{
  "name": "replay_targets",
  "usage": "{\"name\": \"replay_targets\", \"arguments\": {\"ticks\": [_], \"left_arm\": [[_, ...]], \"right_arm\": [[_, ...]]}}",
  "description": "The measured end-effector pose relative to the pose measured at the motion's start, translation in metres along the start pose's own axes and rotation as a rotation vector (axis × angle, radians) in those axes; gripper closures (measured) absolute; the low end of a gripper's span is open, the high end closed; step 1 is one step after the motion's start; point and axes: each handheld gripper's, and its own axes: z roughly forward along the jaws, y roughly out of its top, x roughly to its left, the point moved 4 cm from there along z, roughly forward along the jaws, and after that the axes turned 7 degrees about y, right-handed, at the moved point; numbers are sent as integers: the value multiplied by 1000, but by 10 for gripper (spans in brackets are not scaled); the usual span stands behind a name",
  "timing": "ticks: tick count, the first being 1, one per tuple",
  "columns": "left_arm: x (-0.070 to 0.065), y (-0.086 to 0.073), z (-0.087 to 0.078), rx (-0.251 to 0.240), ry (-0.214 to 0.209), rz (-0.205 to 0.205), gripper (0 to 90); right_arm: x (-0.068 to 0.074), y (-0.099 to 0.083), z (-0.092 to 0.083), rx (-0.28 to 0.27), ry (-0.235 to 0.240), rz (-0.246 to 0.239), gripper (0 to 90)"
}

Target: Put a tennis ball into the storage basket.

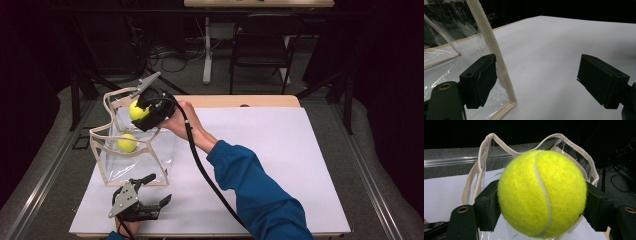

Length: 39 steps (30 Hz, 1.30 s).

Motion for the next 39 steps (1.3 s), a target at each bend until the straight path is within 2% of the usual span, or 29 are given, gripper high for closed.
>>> {"name": "replay_targets", "arguments": {"ticks": [11,39], "left_arm": [[0,0,0,-4,1,-3,159],[1,0,0,-6,4,2,159]], "right_arm": [[0,-1,7,50,13,14,258],[0,-5,16,107,25,28,257]]}}
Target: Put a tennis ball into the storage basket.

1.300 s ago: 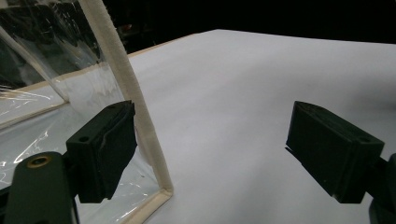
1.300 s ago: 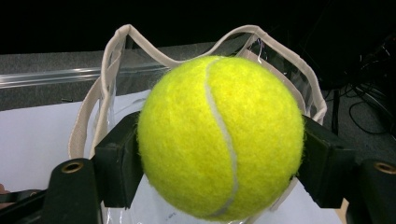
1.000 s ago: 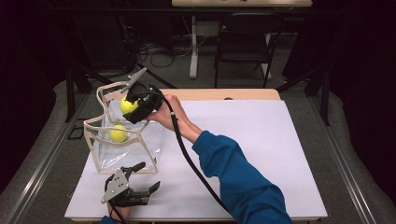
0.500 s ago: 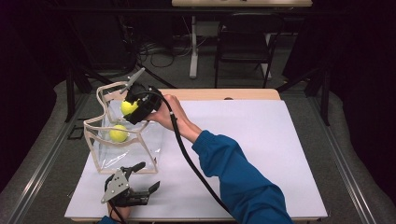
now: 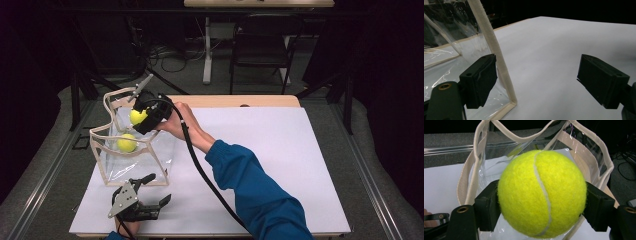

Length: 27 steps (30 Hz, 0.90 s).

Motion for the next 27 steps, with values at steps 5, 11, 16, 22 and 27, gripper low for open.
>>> {"name": "replay_targets", "arguments": {"ticks": [5,11,16,22,27], "left_arm": [[0,0,0,-2,0,-1,159],[0,0,0,-2,0,-1,159],[0,0,0,-3,1,-2,159],[0,0,0,-4,1,-2,159],[0,0,-1,-3,0,-1,159]], "right_arm": [[0,-1,2,6,1,3,257],[0,-1,4,17,3,1,256],[1,-1,5,19,7,2,256],[1,-2,6,23,8,4,251],[2,-2,2,-1,11,19,178]]}}
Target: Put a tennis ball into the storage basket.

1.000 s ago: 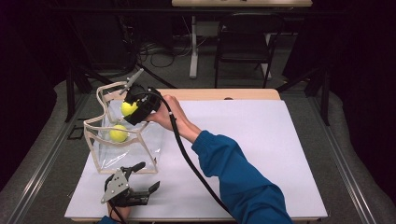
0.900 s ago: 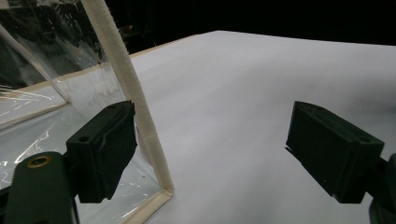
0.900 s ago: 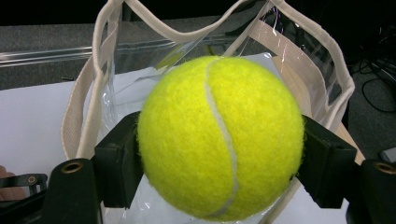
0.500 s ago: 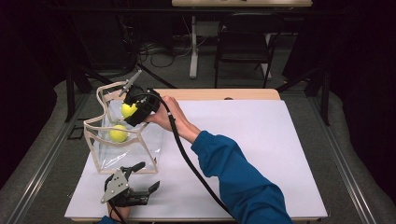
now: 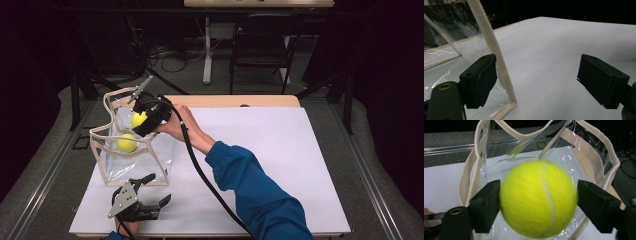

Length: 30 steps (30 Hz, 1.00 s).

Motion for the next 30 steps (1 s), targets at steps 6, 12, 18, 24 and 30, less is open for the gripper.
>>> {"name": "replay_targets", "arguments": {"ticks": [6,12,18,24,30], "left_arm": [[0,0,0,4,0,0,159],[0,0,0,0,6,1,159],[-1,0,0,1,5,0,159],[-1,0,0,1,3,0,159],[-2,0,0,7,-9,2,159]], "right_arm": [[-5,-3,-20,-62,17,25,109],[-6,-13,-32,-73,29,22,52],[-7,-24,-39,-72,41,26,28],[-7,-35,-44,-65,53,32,11],[-8,-47,-50,-67,55,35,6]]}}
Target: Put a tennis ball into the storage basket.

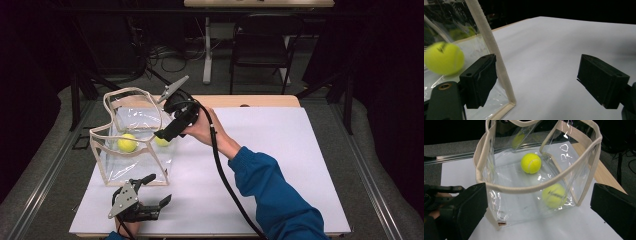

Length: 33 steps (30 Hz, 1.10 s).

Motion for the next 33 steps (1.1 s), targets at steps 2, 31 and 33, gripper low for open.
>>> {"name": "replay_targets", "arguments": {"ticks": [2,31,33], "left_arm": [[0,0,0,-2,7,0,159],[-2,-1,-3,4,24,2,159],[-2,-1,-4,1,24,0,159]], "right_arm": [[-1,-4,-3,-1,2,4,5],[-9,-71,-22,49,-27,61,0],[-10,-77,-22,52,-32,66,0]]}}
